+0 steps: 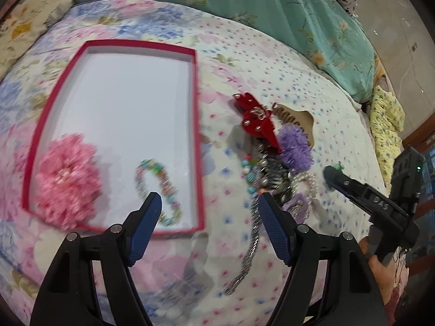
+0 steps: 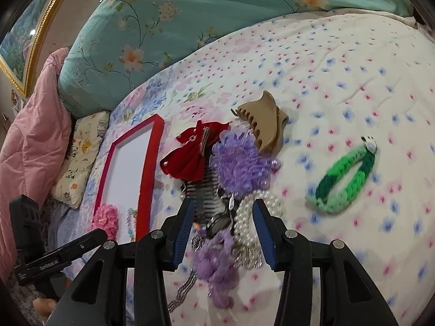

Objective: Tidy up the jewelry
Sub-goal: 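Move both open tools back over the jewelry pile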

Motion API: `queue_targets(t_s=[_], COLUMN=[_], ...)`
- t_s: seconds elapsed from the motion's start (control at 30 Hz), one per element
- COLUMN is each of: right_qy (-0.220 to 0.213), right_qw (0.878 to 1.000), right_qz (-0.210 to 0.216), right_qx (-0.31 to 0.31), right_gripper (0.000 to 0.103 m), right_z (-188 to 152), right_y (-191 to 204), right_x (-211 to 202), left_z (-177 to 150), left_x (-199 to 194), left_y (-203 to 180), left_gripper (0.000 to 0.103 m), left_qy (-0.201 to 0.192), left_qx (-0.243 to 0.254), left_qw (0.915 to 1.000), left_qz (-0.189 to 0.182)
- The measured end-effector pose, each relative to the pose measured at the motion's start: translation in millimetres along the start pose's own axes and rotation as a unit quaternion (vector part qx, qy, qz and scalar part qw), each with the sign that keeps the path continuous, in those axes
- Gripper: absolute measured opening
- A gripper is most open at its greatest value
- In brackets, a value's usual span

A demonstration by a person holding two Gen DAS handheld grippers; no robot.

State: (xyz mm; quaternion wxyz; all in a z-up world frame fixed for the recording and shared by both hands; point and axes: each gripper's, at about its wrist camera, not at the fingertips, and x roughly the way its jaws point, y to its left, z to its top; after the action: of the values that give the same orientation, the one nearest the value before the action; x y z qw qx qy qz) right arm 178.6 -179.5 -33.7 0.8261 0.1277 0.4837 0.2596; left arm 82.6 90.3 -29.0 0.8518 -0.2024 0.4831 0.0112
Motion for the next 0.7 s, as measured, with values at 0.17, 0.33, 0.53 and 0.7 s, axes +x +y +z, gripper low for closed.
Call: queue_targets(t_s=[0.17, 0.33, 0.53, 0.7], right_qy=[0.009, 0.026, 0.043, 0.040], right_qw=[1.000, 1.000, 0.999, 0.999], right_qz=[-0.009, -0.016, -0.026, -0.022], right_qx=[-0.003, -0.002, -0.008, -0.002], right_gripper=[0.047, 0.047, 0.042, 0.009], right_z=[11, 21, 26, 27], right_y=[-6, -12, -15, -21], right_x=[17, 37, 57, 57], left_z=[19, 44, 63, 70], left_x=[21, 48, 84, 104], left_y=[-16, -26, -37, -42], left_gripper=[0.074, 0.074, 0.074, 0.072], left_qy=[0.011, 0.022, 0.047, 0.059], left_qx=[0.009, 0.005, 0.009, 0.010], left_qw=[0.9998, 0.9992, 0.9975, 0.9963], left_qz=[-0.015, -0.033, -0.052, -0.062])
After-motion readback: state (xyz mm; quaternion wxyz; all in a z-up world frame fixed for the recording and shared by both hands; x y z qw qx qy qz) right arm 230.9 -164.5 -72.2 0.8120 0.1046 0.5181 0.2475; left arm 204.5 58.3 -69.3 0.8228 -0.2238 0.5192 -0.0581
